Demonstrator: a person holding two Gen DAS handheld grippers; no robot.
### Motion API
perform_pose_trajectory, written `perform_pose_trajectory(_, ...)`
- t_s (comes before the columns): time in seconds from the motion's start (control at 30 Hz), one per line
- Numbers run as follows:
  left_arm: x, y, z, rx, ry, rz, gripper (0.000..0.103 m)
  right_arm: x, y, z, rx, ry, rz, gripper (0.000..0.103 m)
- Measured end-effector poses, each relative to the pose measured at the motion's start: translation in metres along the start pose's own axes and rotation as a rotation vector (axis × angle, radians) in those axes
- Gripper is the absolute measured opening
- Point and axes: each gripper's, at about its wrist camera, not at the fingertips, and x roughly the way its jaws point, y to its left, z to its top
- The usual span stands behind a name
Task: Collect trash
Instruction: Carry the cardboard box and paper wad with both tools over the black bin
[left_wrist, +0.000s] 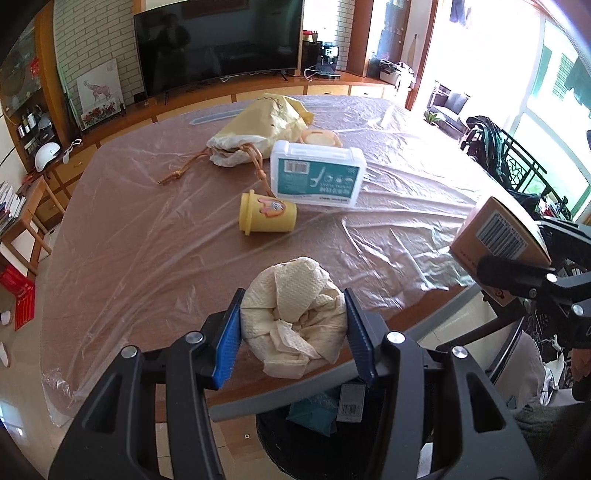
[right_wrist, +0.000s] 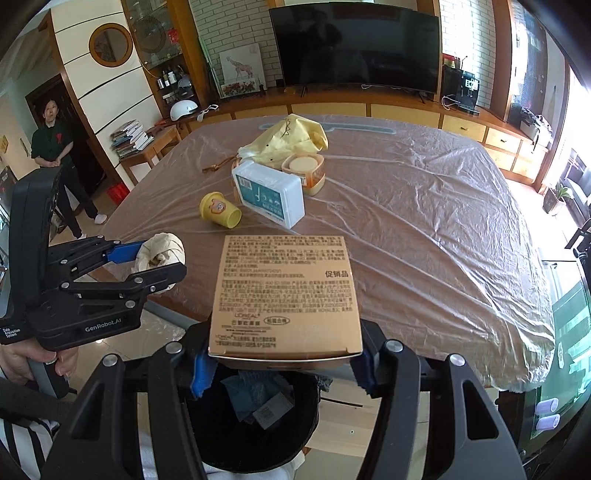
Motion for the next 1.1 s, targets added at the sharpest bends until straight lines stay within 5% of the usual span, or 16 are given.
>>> perform_pose_trajectory(1.1, -0.022, -0.022, -0.055, 0.102, 0.037, -0.013, 0.052, -0.015, 0.023, -0.057, -0.087, 0.079, 0.02, 0.058)
